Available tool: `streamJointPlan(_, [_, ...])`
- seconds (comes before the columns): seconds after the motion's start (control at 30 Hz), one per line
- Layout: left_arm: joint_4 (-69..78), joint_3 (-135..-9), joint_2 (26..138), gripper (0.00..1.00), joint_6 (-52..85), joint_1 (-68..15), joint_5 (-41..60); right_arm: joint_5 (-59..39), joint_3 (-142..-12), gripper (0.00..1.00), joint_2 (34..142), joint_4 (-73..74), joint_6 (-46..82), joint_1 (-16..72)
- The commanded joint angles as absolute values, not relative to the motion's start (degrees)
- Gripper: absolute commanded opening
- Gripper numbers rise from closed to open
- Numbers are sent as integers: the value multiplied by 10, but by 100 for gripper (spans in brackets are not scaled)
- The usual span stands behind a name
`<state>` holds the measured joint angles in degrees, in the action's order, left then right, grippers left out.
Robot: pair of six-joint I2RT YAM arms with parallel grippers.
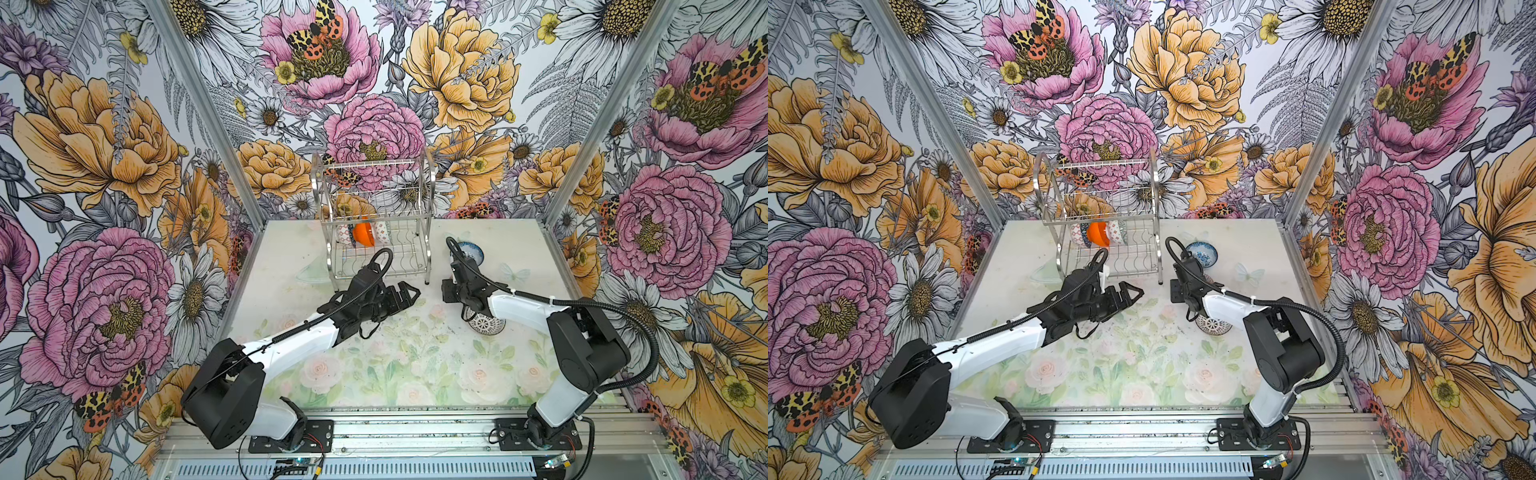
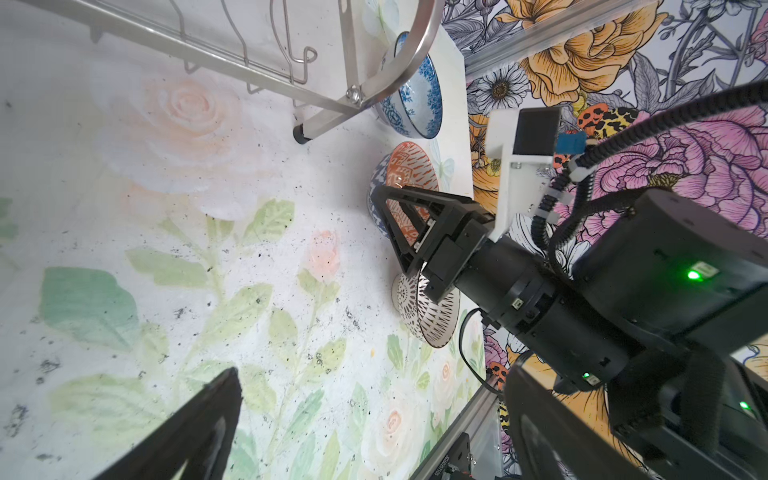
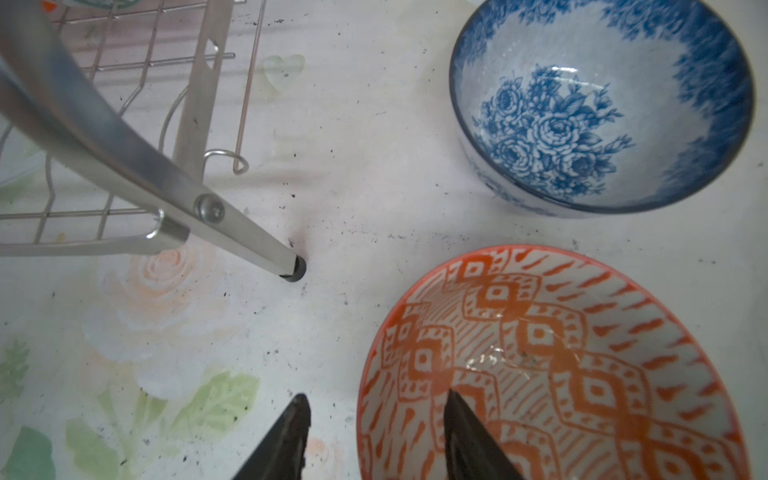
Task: Load the bowls into the dish rack
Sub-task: 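Lower the right gripper onto the orange-patterned bowl rim and grip it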
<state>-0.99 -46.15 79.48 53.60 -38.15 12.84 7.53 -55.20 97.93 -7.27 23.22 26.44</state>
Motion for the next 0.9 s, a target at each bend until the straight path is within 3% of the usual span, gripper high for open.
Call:
streamJointPlan(0.0, [1,-447,775,99,534,-370,127,81,-575,48,999,-85,224,263])
streamJointPlan(0.47, [-8,-419,733,99,538,-326,147,72,-581,8,1009,-91,225,271])
streamJointPlan(0.87, [-20,-391,685,99,543,-275,169,56,-589,2,980,-95,248,331])
